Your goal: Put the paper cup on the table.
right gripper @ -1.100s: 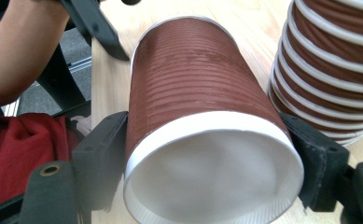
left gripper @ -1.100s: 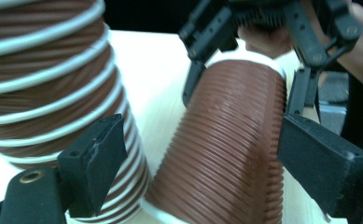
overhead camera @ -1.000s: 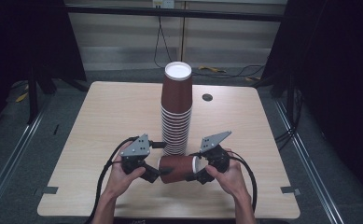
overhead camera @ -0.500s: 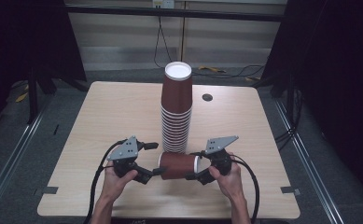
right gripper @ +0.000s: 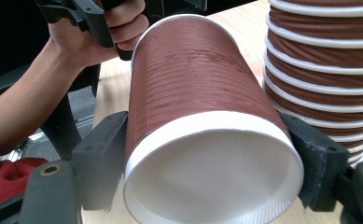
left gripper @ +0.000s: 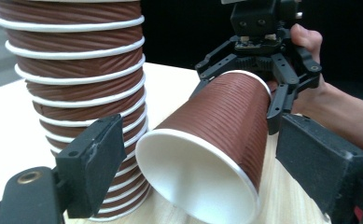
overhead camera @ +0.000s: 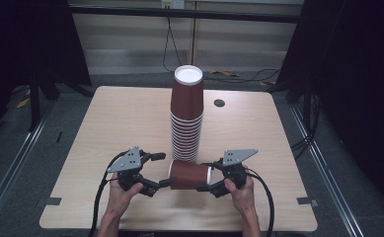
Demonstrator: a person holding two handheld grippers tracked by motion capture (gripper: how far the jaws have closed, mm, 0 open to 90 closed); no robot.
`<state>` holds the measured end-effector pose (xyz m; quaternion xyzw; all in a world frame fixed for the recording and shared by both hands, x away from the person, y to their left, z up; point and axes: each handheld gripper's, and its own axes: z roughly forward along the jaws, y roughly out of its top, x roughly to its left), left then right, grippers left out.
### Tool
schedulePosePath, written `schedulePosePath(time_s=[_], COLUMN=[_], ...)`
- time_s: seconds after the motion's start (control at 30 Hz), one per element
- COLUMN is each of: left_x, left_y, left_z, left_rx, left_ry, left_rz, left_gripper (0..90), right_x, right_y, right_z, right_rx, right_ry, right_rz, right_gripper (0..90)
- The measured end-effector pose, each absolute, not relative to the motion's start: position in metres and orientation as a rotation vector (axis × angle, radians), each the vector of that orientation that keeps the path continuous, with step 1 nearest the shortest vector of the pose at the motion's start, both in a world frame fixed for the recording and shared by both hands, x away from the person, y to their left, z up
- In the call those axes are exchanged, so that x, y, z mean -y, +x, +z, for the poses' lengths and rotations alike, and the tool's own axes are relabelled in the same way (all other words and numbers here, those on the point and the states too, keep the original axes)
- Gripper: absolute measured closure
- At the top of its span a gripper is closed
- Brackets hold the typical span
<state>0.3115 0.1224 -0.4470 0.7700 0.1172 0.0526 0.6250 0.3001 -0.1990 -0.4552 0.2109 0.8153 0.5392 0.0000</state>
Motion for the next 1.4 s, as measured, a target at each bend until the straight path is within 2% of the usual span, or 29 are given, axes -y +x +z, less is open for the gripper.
schedulePosePath(time_s=[0.6,0.93,1.4], left_x=[-0.121,-0.108,-0.095], left_y=[0.311,0.308,0.309], left_z=[-0.454,-0.461,-0.463], left_rx=[-0.237,-0.232,-0.203], left_ry=[1.758,1.78,1.775], left_rz=[0.078,0.072,0.041], left_gripper=[14.6,0.7,0.8], right_x=[0.2,0.199,0.198], right_y=[0.297,0.293,0.293], right_z=[-0.454,-0.452,-0.452], right_rx=[-2.498,-2.483,-2.474], right_ry=[0.59,0.56,0.536], right_rz=[1.835,1.876,1.911], right_gripper=[22.6,22.7,22.6])
